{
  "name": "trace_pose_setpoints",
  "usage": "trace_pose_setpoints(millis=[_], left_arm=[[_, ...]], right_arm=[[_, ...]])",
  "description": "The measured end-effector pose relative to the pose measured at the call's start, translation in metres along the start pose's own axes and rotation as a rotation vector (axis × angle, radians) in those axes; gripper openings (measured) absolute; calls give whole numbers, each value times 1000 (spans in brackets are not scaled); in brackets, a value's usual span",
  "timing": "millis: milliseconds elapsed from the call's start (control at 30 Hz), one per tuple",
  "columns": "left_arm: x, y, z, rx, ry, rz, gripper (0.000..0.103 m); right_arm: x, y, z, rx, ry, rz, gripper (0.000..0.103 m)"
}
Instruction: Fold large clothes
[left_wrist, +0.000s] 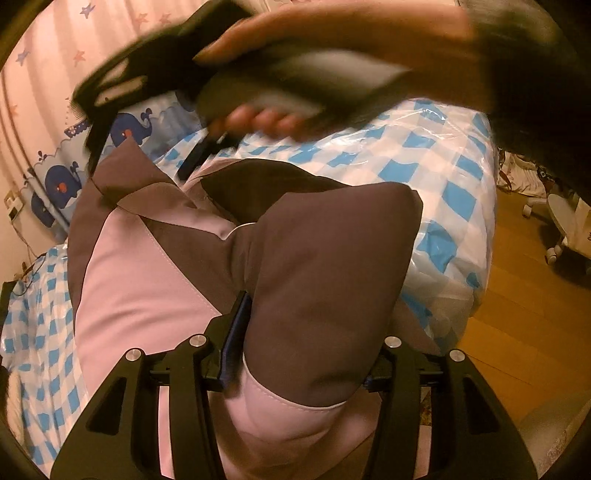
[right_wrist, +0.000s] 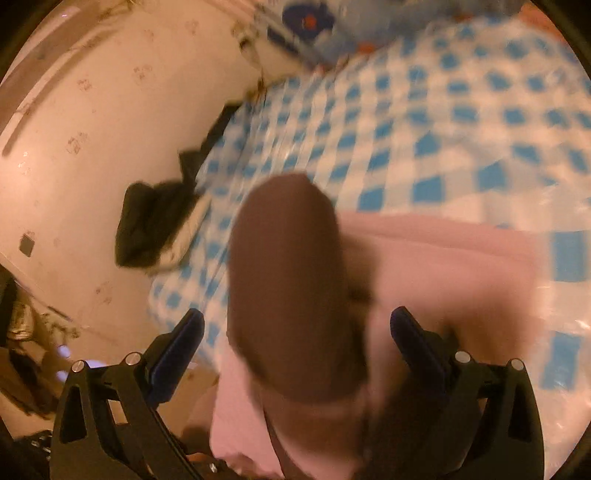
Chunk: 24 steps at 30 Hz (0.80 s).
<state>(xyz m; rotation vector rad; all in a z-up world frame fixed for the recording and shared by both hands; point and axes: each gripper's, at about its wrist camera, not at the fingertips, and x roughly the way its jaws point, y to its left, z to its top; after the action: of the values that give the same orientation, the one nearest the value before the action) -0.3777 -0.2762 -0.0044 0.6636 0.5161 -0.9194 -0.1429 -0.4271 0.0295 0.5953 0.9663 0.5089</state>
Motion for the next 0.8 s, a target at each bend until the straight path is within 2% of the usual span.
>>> trace_pose_setpoints(millis=[33,100,133,167,200,267,367,433,467,533,567,600,667,733,800], left_arm=[[1,2,0,-3,-1,-4,47],[1,6,1,-7,-6,-7,50],[0,7,1,-7,-9,-4,52],[-4,10,-1,-13,-16,-13,56],[-9,12,-2,-21,-26,-30,57],[-32,22,-4,-56,-51,-97,57],[-75,54,-7,-201,-116,-231,59],[-95,84,-7,-310,-186,-220,64],[-97,97,-5,-353,-200,-223,66],[-93,139,0,-515,-243,-246,69],[-87,149,3,-554,-242,-244,71],[-74,158,8,-572,-230,-246,71],[-44,160,17,-544,-165,-246,71],[11,149,18,-528,8,-299,71],[34,131,16,-444,52,-239,75]], right_arm=[[14,6,4,-51,15,6,96],[23,21,2,-128,11,4,46],[22,23,-4,-143,-1,0,41],[21,26,-6,-158,-9,13,30],[15,28,-10,-170,-30,18,26],[-2,30,-20,-183,-89,36,21],[-25,19,-30,-182,-183,64,20],[-34,3,-39,-172,-249,120,20],[-38,-11,-47,-158,-291,176,20],[-41,-37,-55,-88,-344,263,20],[-41,-50,-60,-53,-368,295,20],[-40,-69,-67,-1,-393,312,20],[-41,-90,-76,66,-417,309,20],[-41,-105,-80,106,-413,273,20],[-37,-114,-82,120,-375,204,20]])
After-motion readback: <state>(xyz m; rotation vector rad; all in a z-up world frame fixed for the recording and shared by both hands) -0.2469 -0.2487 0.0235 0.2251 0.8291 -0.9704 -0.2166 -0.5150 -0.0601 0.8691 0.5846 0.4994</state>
